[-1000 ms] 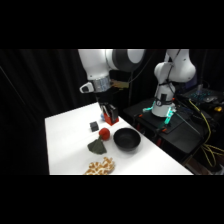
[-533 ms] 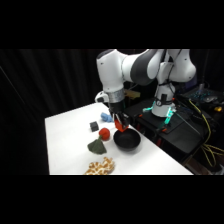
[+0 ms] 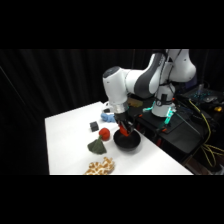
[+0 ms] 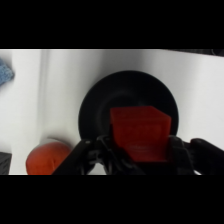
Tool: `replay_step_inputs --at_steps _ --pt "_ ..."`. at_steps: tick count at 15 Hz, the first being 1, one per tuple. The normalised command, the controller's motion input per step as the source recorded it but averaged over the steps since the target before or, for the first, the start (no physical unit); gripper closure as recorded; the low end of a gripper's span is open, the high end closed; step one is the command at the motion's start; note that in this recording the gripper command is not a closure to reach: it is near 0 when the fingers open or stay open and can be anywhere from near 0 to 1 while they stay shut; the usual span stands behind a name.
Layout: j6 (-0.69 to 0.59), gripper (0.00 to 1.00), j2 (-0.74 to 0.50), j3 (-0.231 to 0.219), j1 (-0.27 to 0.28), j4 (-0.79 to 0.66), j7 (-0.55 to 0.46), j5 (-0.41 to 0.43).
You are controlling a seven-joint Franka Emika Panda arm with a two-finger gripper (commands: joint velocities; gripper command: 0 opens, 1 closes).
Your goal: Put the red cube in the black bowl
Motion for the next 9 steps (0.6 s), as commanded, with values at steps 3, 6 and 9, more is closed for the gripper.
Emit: replay_step_inputs --at_steps 3,6,9 --pt "0.18 1.0 0.2 0.056 -0.089 0.16 -0.33 0.026" --pt "0.07 0.0 0.12 0.078 -0.11 0.16 -0.27 0.055" --pt "-0.1 0.0 -0.02 0.056 -0.08 0.11 -0.12 -0.017"
